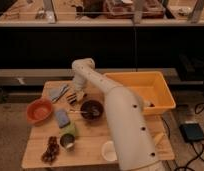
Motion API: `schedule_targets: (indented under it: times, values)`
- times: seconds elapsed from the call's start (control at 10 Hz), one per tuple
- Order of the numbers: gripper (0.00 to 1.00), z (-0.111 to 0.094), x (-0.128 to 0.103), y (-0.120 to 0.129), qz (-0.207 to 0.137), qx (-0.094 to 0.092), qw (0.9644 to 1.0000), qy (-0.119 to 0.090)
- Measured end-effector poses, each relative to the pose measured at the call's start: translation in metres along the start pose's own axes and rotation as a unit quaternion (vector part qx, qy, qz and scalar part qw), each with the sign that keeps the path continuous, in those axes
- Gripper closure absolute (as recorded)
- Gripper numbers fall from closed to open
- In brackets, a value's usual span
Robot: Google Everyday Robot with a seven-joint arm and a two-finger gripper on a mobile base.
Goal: Wipe table surface with eraser
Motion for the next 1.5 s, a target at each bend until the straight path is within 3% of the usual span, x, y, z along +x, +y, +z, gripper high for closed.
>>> schedule_targets:
  times: [0.4,1.5]
  values:
    - [0.7,-0.008,0.037,0.013,0.043,0.005,0.9991,0.003]
    - [0.7,-0.01,0.038,0.014,0.043,0.004,0.9991,0.004]
